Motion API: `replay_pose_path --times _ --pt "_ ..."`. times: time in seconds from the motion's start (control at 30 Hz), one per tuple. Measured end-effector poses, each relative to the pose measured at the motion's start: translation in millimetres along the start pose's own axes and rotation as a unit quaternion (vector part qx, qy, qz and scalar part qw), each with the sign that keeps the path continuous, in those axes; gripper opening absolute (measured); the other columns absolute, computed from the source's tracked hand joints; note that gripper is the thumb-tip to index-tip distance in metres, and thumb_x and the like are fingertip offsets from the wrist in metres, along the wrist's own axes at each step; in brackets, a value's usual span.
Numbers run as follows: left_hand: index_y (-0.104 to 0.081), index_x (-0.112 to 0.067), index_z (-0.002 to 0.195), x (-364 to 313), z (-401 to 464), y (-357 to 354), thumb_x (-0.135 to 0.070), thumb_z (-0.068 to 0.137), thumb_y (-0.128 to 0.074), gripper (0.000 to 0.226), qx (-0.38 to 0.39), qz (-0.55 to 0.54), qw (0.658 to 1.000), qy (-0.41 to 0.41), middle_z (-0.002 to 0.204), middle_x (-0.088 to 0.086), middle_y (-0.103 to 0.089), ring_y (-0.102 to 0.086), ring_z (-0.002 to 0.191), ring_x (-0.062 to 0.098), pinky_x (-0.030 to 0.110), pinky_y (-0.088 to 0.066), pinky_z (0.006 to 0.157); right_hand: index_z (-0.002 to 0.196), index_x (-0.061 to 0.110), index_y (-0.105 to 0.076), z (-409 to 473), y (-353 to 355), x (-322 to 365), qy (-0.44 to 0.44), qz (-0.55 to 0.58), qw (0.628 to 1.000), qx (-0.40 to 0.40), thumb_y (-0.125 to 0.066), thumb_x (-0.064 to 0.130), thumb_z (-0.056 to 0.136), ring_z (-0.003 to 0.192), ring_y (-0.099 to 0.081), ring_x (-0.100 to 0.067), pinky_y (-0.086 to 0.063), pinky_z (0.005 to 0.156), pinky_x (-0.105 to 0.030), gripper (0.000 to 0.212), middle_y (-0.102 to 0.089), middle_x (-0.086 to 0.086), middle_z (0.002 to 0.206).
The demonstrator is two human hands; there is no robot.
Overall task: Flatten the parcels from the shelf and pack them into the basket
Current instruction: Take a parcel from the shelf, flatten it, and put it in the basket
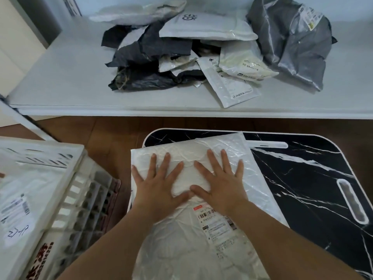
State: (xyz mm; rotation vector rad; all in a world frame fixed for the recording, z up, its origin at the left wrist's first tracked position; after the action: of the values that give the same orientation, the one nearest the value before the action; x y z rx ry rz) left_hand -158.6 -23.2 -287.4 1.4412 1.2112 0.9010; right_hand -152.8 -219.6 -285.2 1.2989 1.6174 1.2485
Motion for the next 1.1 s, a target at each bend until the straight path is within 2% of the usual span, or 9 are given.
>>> replay_pose_path --times 0.17,0.37,0.5,0.6,0.67,0.73,0.83,0.93,1.1 --pt "-0.008 -0.042 0.150 5.1 1.2 -1.3 -0.078 0.082 0.002 0.078 -0.041 -0.028 0.999 0.020 0.160 -0.014 0.005 0.013 0.147 0.018 0.067 0.002 0.111 0.146 0.050 0.016 0.7 1.5 -12.4 -0.029 0.022 0.999 -0.004 -0.003 0.087 0.079 0.137 0.040 -0.026 0.013 0.109 -0.066 0.079 0.034 0.000 0.154" --pt "0.007 -0.045 0.149 7.8 0.9 -2.1 -0.084 0.074 0.006 0.084 -0.019 -0.027 0.998 0.048 0.156 -0.011 0.024 0.028 0.143 0.018 0.059 0.011 0.113 0.141 0.038 0.032 -18.9 -3.1 -40.2 -0.093 0.027 0.995 0.014 0.010 0.083 0.077 0.135 0.042 -0.019 0.013 0.114 -0.059 0.082 0.039 -0.002 0.151" --pt "0.010 -0.040 0.150 10.9 -3.6 -0.5 -0.092 0.066 -0.008 0.100 0.011 -0.080 0.987 0.140 0.157 0.005 0.027 0.030 0.141 0.029 0.057 0.013 0.112 0.144 0.032 0.030 -38.3 -3.1 -53.5 -0.120 0.049 0.991 0.037 0.009 0.082 0.078 0.137 0.038 -0.021 0.014 0.116 -0.053 0.085 0.040 -0.001 0.151" --pt "0.005 -0.029 0.152 5.0 -17.4 4.1 -0.090 0.069 -0.025 0.108 0.008 -0.148 0.963 0.225 0.158 0.015 0.019 0.013 0.145 0.039 0.052 -0.001 0.117 0.150 0.027 0.020 -59.0 3.5 -56.6 -0.150 0.063 0.986 0.025 0.005 0.080 0.079 0.146 0.019 -0.025 0.002 0.120 -0.047 0.090 0.024 -0.002 0.158" --pt "-0.003 -0.021 0.152 1.2 -25.2 9.8 -0.080 0.074 -0.047 0.108 -0.018 -0.212 0.940 0.266 0.159 0.015 0.009 -0.006 0.146 0.038 0.050 -0.018 0.117 0.154 0.019 0.000 -73.8 11.2 -57.9 -0.192 0.085 0.977 -0.028 -0.017 0.076 0.085 0.146 -0.010 -0.026 -0.017 0.117 -0.043 0.092 -0.006 -0.005 0.160" --pt "-0.011 -0.017 0.151 1.5 -34.9 18.3 -0.064 0.075 -0.064 0.105 -0.048 -0.260 0.917 0.297 0.159 0.011 -0.001 -0.024 0.142 0.035 0.049 -0.033 0.109 0.150 0.011 -0.016 -87.5 19.1 -58.3 -0.258 0.161 0.950 -0.073 -0.046 0.069 0.084 0.135 -0.031 -0.025 -0.033 0.109 -0.039 0.093 -0.029 -0.009 0.148" --pt "-0.026 -0.011 0.145 7.3 -49.7 27.3 -0.039 0.075 -0.076 0.091 -0.092 -0.312 0.886 0.330 0.153 0.013 -0.023 -0.040 0.132 0.034 0.048 -0.041 0.100 0.133 0.003 -0.044 -101.1 22.3 -65.3 -0.352 0.374 0.856 -0.063 -0.076 0.042 0.078 0.109 -0.055 -0.027 -0.046 0.091 -0.035 0.075 -0.052 -0.012 0.123" --pt "-0.038 -0.005 0.139 10.2 -62.6 34.0 -0.028 0.076 -0.077 0.077 -0.100 -0.349 0.863 0.352 0.138 0.017 -0.043 -0.049 0.120 0.037 0.049 -0.045 0.097 0.103 0.006 -0.064 -113.8 26.3 -66.1 -0.358 0.487 0.795 -0.056 -0.080 0.026 0.077 0.077 -0.064 -0.019 -0.050 0.068 -0.028 0.037 -0.065 -0.002 0.087" --pt "-0.060 0.002 0.114 9.6 -92.5 42.2 -0.020 0.075 -0.079 0.049 -0.067 -0.496 0.765 0.405 0.107 0.015 -0.066 -0.062 0.097 0.036 0.044 -0.052 0.088 0.100 0.006 -0.066 -136.1 44.9 -58.9 -0.286 0.571 0.764 -0.096 -0.067 0.005 0.087 0.075 -0.068 -0.023 -0.052 0.062 -0.030 0.013 -0.070 -0.005 0.082"
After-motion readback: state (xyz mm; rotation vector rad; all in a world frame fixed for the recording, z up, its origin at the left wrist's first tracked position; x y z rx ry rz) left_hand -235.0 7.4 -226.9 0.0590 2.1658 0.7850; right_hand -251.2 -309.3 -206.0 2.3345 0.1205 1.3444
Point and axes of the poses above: each hand's wrist, its own z-axis towards the middle knuckle, its own y-axis out of the back of the hand, x = y × z, the point moved 2 cm from there along z, towards the middle knuckle
